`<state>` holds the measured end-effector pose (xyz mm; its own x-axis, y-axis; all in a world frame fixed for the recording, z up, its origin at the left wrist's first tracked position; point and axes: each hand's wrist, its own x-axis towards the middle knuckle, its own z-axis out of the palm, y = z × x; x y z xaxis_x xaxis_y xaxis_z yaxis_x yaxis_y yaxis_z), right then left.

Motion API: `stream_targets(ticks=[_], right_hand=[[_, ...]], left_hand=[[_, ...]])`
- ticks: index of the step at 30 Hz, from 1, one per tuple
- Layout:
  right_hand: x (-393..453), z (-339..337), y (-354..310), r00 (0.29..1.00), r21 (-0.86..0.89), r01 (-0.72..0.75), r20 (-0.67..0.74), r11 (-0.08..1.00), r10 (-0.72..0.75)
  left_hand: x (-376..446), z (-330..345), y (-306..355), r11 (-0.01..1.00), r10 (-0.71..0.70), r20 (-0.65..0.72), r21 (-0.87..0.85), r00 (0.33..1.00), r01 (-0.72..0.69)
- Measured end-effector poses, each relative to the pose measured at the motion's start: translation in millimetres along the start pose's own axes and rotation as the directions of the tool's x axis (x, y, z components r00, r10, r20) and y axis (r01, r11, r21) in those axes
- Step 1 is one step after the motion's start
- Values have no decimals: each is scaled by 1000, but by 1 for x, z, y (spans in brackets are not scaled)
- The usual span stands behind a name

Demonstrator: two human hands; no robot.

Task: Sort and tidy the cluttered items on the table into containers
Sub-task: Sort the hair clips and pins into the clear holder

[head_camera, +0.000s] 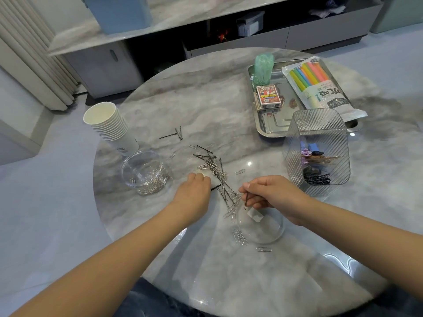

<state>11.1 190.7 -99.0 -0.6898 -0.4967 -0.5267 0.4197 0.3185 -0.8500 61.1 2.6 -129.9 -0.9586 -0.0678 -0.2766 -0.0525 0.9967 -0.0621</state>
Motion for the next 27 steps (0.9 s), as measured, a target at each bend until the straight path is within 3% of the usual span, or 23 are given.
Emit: stream_targets(ticks=[4, 8, 10, 12, 14, 16, 18, 22, 24, 27], right_hand=[[1, -1, 0, 1000, 8, 0, -3, 1000, 0], [2, -1, -1, 999, 101, -35, -1, 994, 36], [3, -2, -1, 998, 170, -70, 1, 983, 71], [4, -3, -2, 994, 251, -104, 10, 962, 105], [6, -5, -2, 990, 348, -139, 30, 927, 137], [7, -6, -2, 983, 431, -180, 61, 884, 171], [8, -5, -2, 972, 503, -232, 108, 832, 206], [9, -2, -1, 952, 604, -306, 179, 736, 249], [8, -1, 0, 951, 609, -309, 184, 731, 249], [8, 0, 2, 962, 584, -272, 132, 765, 241]], left_hand=[[1, 0, -2, 1000, 28, 31, 11, 999, -28], [6, -13, -8, 923, -29, 130, -377, 991, 77], [6, -25, -4, 761, -31, 220, -627, 975, 166], [1, -38, 6, 500, 20, 302, -828, 953, 252], [-4, -49, 15, 276, 115, 362, -906, 925, 320], [-7, -52, 23, 184, 192, 391, -915, 900, 358], [-9, -53, 32, 204, 202, 404, -908, 892, 366], [-11, -49, 43, 345, 62, 326, -894, 943, 286], [-13, -47, 46, 393, 20, 263, -889, 965, 234], [-17, -50, 47, 383, 16, 224, -902, 975, 201]])
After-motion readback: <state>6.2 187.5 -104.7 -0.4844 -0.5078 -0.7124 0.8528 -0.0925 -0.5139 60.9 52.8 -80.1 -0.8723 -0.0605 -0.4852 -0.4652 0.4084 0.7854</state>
